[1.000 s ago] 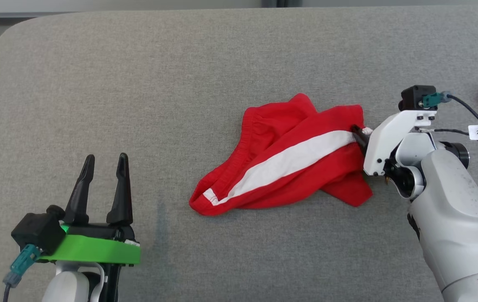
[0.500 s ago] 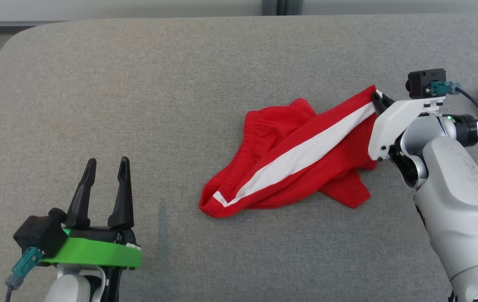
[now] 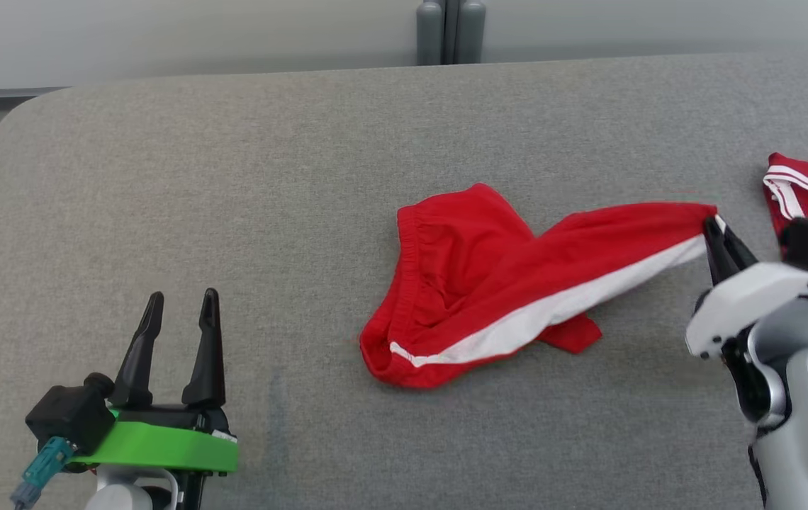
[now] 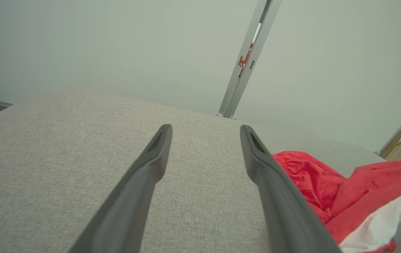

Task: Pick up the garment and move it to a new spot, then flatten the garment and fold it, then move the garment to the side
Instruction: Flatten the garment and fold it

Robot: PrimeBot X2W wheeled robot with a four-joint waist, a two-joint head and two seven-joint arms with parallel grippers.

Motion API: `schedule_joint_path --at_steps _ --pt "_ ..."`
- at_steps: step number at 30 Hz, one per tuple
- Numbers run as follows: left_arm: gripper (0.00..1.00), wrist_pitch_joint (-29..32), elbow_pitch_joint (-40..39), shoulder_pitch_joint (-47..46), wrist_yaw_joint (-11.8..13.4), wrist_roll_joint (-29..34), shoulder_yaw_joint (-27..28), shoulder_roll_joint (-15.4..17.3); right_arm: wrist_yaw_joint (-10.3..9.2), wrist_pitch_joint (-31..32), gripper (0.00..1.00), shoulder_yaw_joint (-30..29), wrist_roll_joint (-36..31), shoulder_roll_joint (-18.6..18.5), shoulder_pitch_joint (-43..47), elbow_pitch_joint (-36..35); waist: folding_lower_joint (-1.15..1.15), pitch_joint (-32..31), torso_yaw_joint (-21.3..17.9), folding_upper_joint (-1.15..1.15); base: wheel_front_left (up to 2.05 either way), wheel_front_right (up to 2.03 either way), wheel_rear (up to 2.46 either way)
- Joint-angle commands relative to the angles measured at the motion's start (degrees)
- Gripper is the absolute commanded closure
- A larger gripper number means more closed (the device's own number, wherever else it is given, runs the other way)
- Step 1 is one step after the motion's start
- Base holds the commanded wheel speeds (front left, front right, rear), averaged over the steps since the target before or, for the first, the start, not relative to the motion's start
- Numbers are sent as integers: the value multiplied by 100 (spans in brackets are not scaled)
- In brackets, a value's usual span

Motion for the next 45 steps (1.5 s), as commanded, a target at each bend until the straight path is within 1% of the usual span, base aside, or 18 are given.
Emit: schedule_joint_path --at_steps 1,2,3,4,6,9,16,17,23,26,33,45 --pt "0 -13 -30 60 -16 30 43 15 -9 40 100 -153 -44 152 262 -226 0 6 -89 0 0 0 0" --pt "0 -13 -42 47 -17 34 62 13 -9 104 96 -289 -135 214 462 -373 0 25 -116 0 0 0 0" --pt "0 -13 -56 29 -17 37 64 20 -9 150 34 -374 -170 278 584 -459 0 43 -141 0 0 0 0" --pt "0 -13 -55 -4 -17 44 52 32 -9 172 0 -479 -190 358 699 -562 0 55 -159 0 0 0 0" --pt "0 -13 -37 -64 -17 44 52 52 -8 185 0 -592 -292 442 863 -687 0 63 -188 0 0 0 0" --pt "0 -13 -17 -97 -17 58 62 61 -8 38 0 -725 -363 523 995 -857 0 52 -218 0 0 0 0" --pt "0 -13 26 4 -17 85 131 8 -8 -742 0 -545 -706 556 1270 -1226 0 -56 -265 0 0 0 0" --pt "0 -13 29 34 -17 89 141 -1 -8 -850 0 -491 -753 545 1299 -1239 0 -81 -270 0 0 0 0" --pt "0 -13 71 235 -17 210 213 -42 -8 -1724 0 83 -1130 203 1515 -1228 0 -317 -305 0 0 0 0" --pt "0 -13 138 340 -17 274 252 -47 -8 -2020 0 206 -1166 127 1607 -1147 0 -444 -321 0 0 0 0" --pt "0 -13 271 545 -17 456 298 -55 -8 -2259 0 356 -1086 165 1735 -1026 0 -667 -339 0 0 0 0" --pt "0 -13 324 780 -17 589 414 -131 -8 -2280 0 500 -870 238 1844 -870 0 -940 -301 0 0 0 0"
